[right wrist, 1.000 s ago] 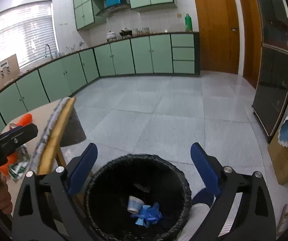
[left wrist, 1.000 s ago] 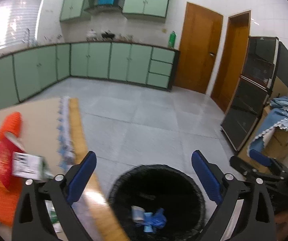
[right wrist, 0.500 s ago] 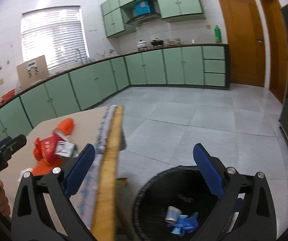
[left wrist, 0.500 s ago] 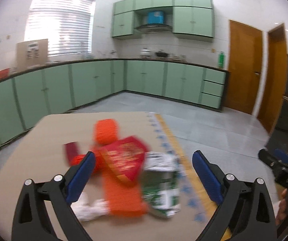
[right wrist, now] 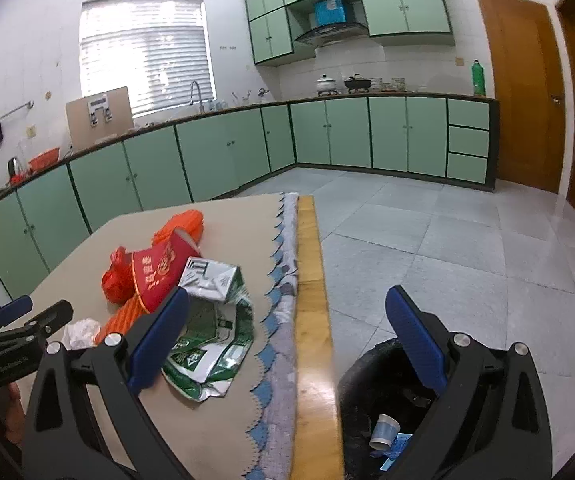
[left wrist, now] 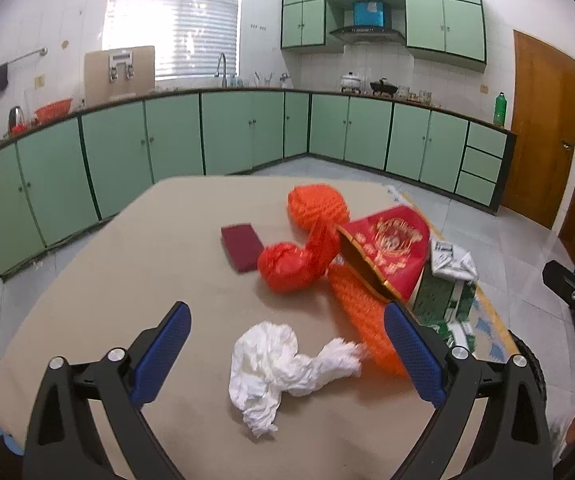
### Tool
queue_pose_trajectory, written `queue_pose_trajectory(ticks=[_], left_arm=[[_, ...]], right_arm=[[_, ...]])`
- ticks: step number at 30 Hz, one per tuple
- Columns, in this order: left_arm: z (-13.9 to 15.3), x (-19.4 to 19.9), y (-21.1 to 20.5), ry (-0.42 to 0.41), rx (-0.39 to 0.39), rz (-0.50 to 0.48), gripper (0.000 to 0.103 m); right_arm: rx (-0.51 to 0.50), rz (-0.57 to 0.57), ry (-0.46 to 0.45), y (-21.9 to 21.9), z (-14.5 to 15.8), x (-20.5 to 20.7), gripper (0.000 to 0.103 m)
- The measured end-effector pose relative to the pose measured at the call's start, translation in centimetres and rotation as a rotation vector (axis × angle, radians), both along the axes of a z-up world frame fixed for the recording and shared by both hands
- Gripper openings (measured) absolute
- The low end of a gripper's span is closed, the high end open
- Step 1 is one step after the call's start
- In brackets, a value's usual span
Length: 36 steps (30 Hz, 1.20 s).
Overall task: Collect trash
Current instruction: 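Move both open tools back to the trash pile, then grasp the crumpled white tissue with the left tool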
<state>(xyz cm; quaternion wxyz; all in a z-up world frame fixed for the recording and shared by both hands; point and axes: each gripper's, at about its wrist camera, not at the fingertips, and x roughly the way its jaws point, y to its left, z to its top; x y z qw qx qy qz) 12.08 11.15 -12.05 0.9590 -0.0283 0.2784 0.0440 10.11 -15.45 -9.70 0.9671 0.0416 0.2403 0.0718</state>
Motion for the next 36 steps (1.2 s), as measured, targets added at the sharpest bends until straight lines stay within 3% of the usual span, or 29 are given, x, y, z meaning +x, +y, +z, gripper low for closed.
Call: queue_pose_trajectory(ticks=[18,21,26,28,36], left_arm=[[-4.0,1.7,1.7,0.15,-0.075,0.033,0.094],[-4.2,1.9,1.8,0.164,-0.093,0.018,0.08],[-4.4,2.1,1.8,0.18,-0.127,-0.007,0.04],[-4.4,2.2,2.0,0.18,-0.139,-0.005,0.03],[-3.6,2.1,2.5,0.153,-0.151,0.005,0.016]], right_arm=[[-0.033,0.063,0.038,3.2,-1.5,1.7,0.095],[-0.044,0.07,0.045,3.8,-1.7,2.1,0.095],[-0.048,0.072,0.061,4.7,-1.9,3.0,0.096],[-0.052,0.068,0.067,5.0,-2.0,3.3,0.096],[-0.057,0.061,0.091,6.3,-2.2,4.7,0.096]])
